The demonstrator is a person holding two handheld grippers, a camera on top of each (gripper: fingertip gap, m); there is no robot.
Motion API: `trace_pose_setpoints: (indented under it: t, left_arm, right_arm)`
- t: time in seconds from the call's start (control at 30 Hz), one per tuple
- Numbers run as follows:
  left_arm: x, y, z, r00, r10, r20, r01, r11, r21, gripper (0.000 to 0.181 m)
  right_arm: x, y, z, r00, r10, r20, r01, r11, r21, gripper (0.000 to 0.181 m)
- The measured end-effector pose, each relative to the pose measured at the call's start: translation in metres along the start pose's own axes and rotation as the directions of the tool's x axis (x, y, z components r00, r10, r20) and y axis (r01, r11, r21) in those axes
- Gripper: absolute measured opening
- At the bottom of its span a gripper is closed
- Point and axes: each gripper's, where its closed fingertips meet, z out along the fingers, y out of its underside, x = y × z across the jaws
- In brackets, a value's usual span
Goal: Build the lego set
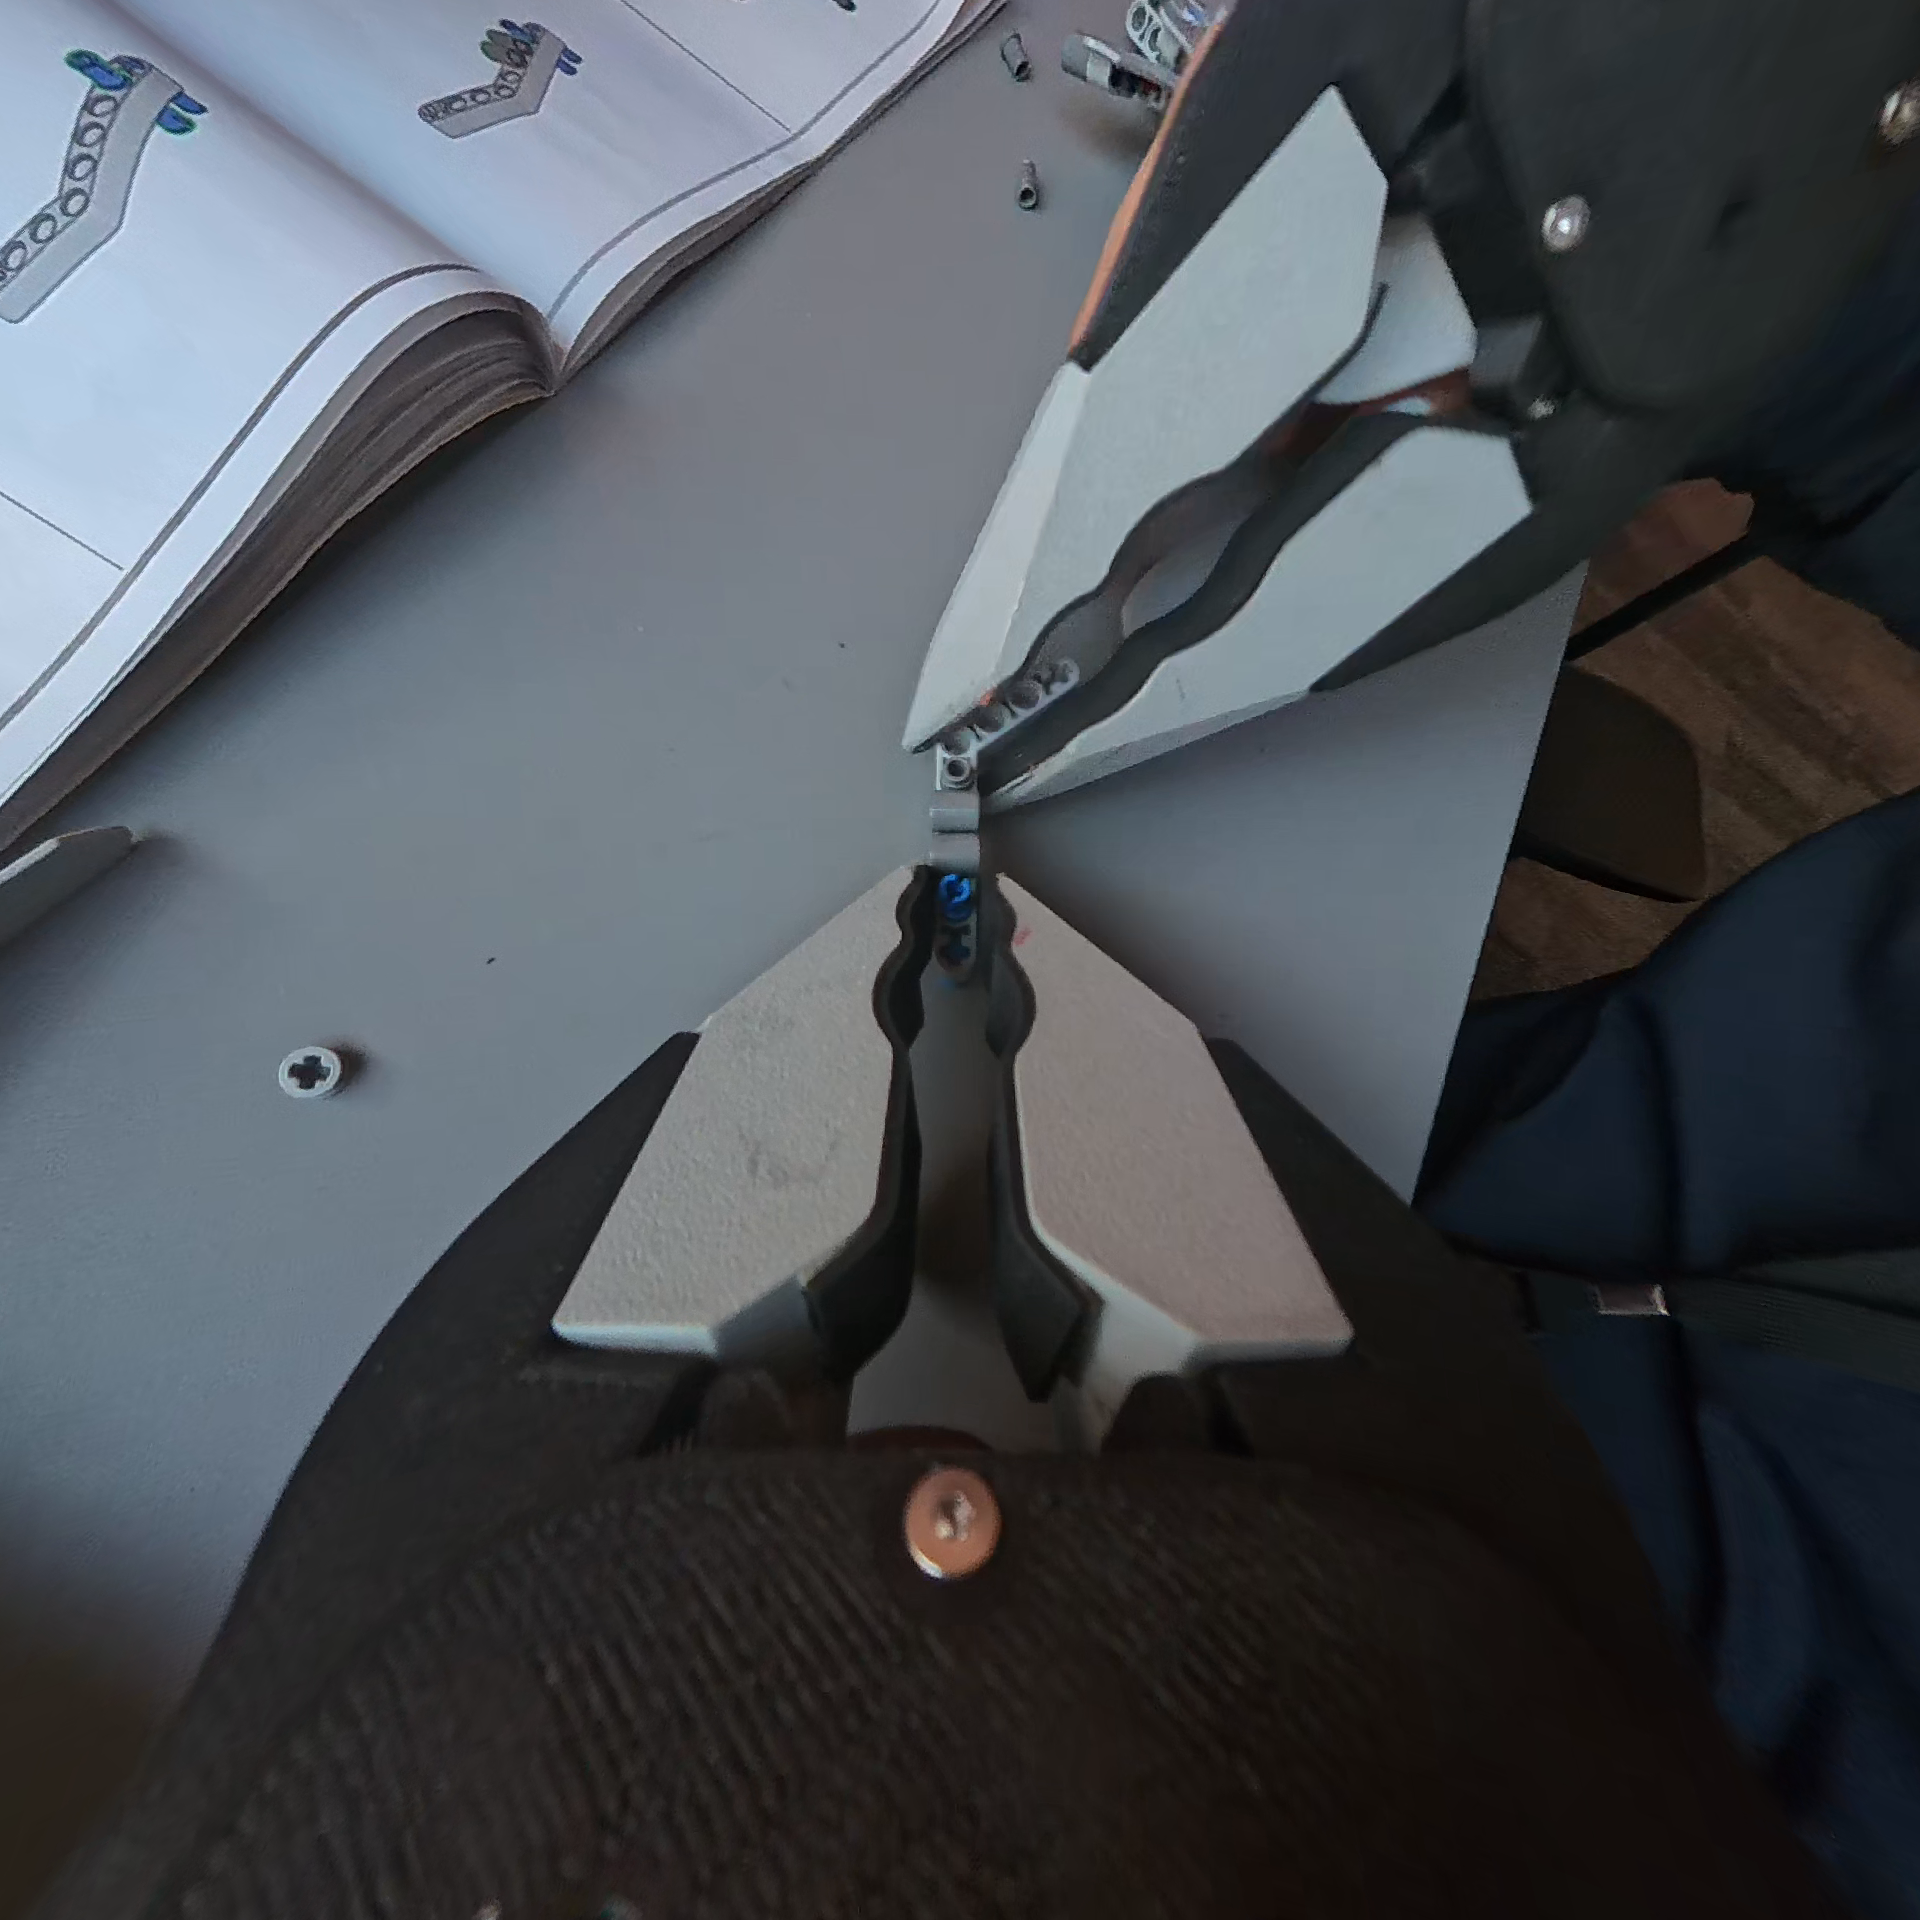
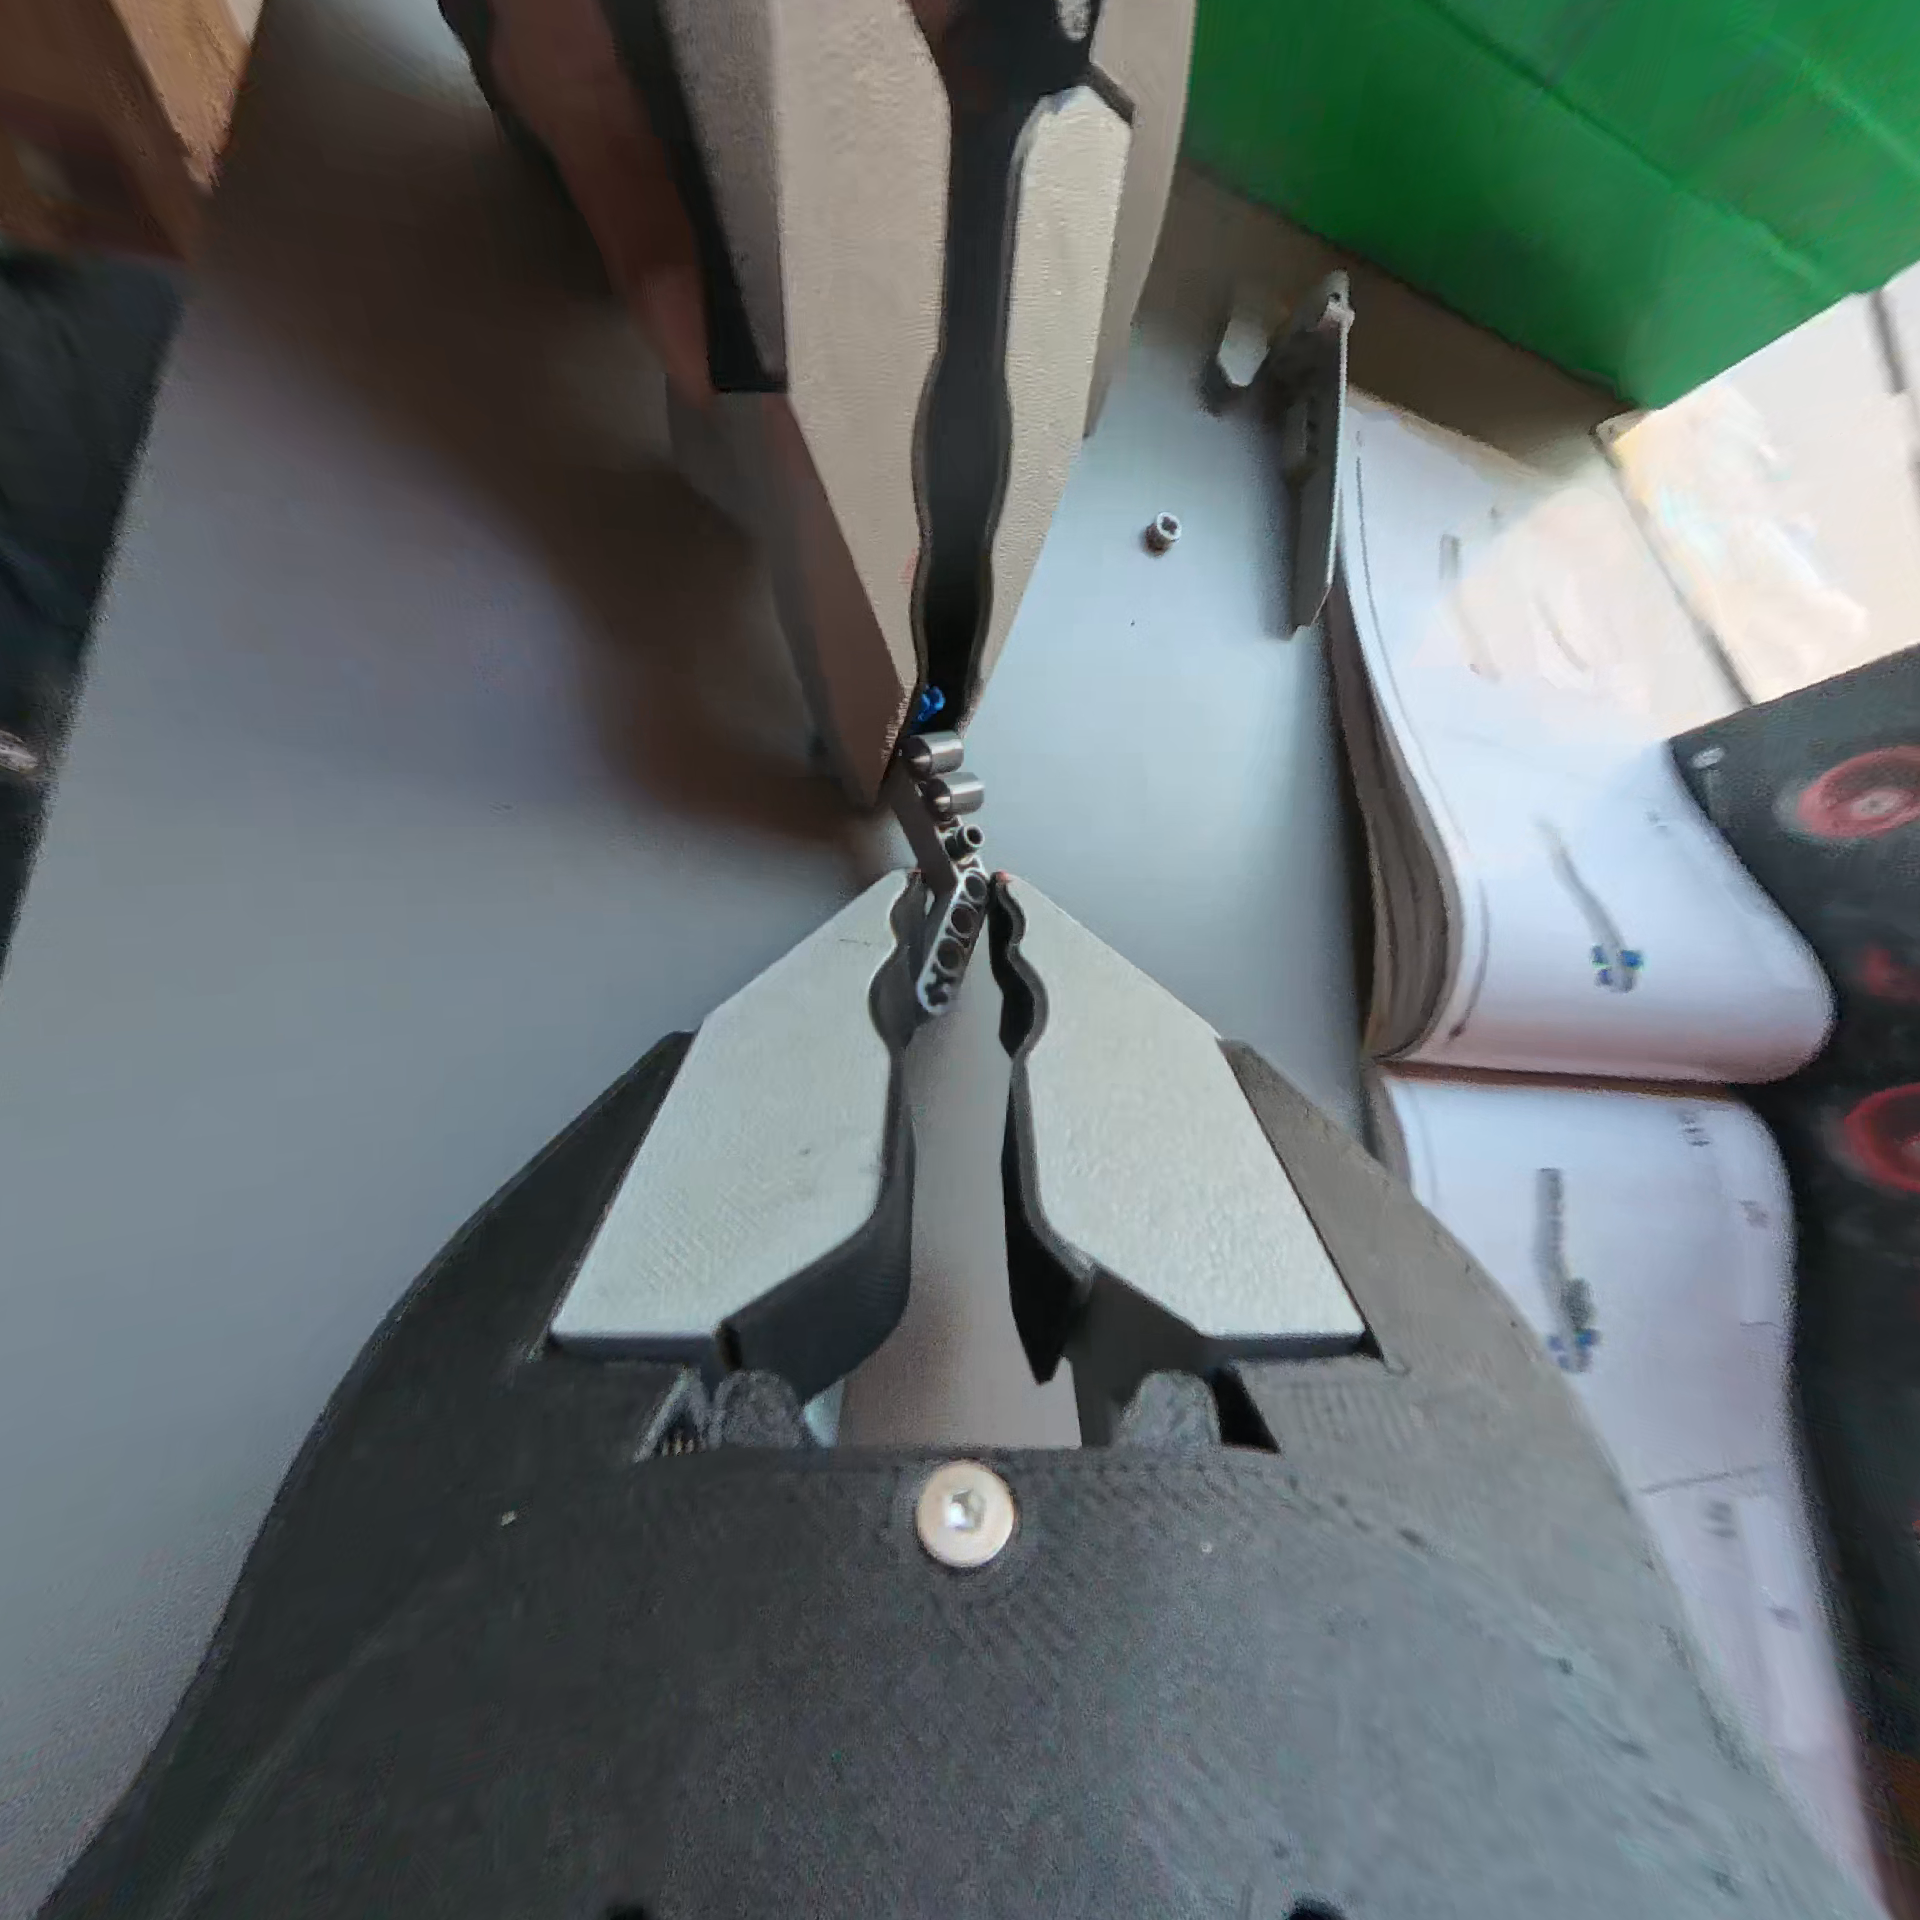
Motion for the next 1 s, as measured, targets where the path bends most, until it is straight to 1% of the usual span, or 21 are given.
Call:
trace_pose_setpoints:
  t: [0.07, 0.13, 0.23, 0.3, 0.37, 0.43, 0.57, 0.63, 0.67, 0.7, 0.8, 0.83, 0.93, 0.97, 1.0]
  left_arm:
    - [0.001, 0.0, 0.001, 1.0, 0.02, 0.012, -0.02, 1.0, -0.016, 0.004]
    - [0.0, -0.001, 0.002, 0.999, 0.033, 0.024, -0.032, 0.999, -0.029, 0.004]
    - [0.0, -0.002, 0.003, 0.999, 0.04, 0.031, -0.039, 0.999, -0.039, 0.004]
    - [-0.001, -0.002, 0.003, 0.999, 0.039, 0.03, -0.038, 0.999, -0.037, 0.004]
    - [-0.001, -0.002, 0.003, 0.999, 0.037, 0.027, -0.036, 0.999, -0.035, 0.004]
    - [0.0, -0.002, 0.002, 0.999, 0.039, 0.028, -0.038, 0.999, -0.037, 0.004]
    - [0.0, -0.002, 0.002, 0.999, 0.042, 0.03, -0.041, 0.998, -0.038, 0.004]
    - [0.0, -0.002, 0.002, 0.999, 0.039, 0.03, -0.038, 0.999, -0.035, 0.004]
    - [0.0, -0.002, 0.002, 0.999, 0.038, 0.029, -0.037, 0.999, -0.035, 0.004]
    - [0.0, -0.002, 0.002, 0.999, 0.038, 0.026, -0.037, 0.999, -0.038, 0.004]
    - [0.002, -0.002, 0.003, 0.999, 0.035, 0.02, -0.035, 0.999, -0.027, 0.004]
    - [0.002, -0.002, 0.004, 0.999, 0.039, 0.022, -0.038, 0.999, -0.031, 0.004]
    - [0.002, -0.003, 0.004, 0.999, 0.039, 0.018, -0.038, 0.999, -0.033, 0.004]
    - [0.002, -0.003, 0.004, 0.999, 0.039, 0.018, -0.038, 0.999, -0.033, 0.004]
    - [0.002, -0.003, 0.004, 0.999, 0.039, 0.019, -0.038, 0.999, -0.034, 0.004]
  right_arm:
    - [-0.003, 0.0, -0.003, 0.996, 0.065, 0.06, -0.066, 0.998, 0.009, 0.012]
    - [-0.004, 0.001, -0.005, 0.993, 0.082, 0.084, -0.082, 0.997, 0.005, 0.016]
    - [0.001, 0.0, -0.011, 0.992, 0.094, 0.083, -0.095, 0.995, 0.007, 0.008]
    - [0.002, -0.003, -0.016, 0.985, 0.128, 0.112, -0.132, 0.991, 0.034, 0.0]
    - [0.005, -0.006, -0.021, 0.979, 0.157, 0.127, -0.165, 0.984, 0.059, 0.0]
    - [0.011, -0.007, -0.022, 0.975, 0.188, 0.123, -0.195, 0.98, 0.048, 0.0]
    - [0.014, -0.02, -0.027, 0.971, 0.186, 0.151, -0.194, 0.98, 0.041, 0.0]
    - [0.012, -0.021, -0.025, 0.972, 0.18, 0.154, -0.185, 0.983, 0.02, 0.0]
    - [0.009, -0.016, -0.019, 0.973, 0.172, 0.155, -0.172, 0.985, -0.012, 0.0]
    - [0.006, -0.003, -0.01, 0.976, 0.172, 0.137, -0.162, 0.984, -0.077, 0.0]
    - [0.006, 0.002, -0.011, 0.984, 0.133, 0.12, -0.121, 0.987, -0.107, 0.0]
    - [0.008, 0.0, -0.013, 0.987, 0.122, 0.102, -0.112, 0.988, -0.103, 0.0]
    - [0.015, -0.016, -0.025, 0.985, 0.138, 0.1, -0.135, 0.99, -0.034, 0.0]
    - [0.016, -0.017, -0.027, 0.985, 0.135, 0.102, -0.132, 0.991, -0.035, 0.0]
    - [0.009, -0.012, -0.022, 0.98, 0.142, 0.138, -0.134, 0.989, -0.067, 0.0]
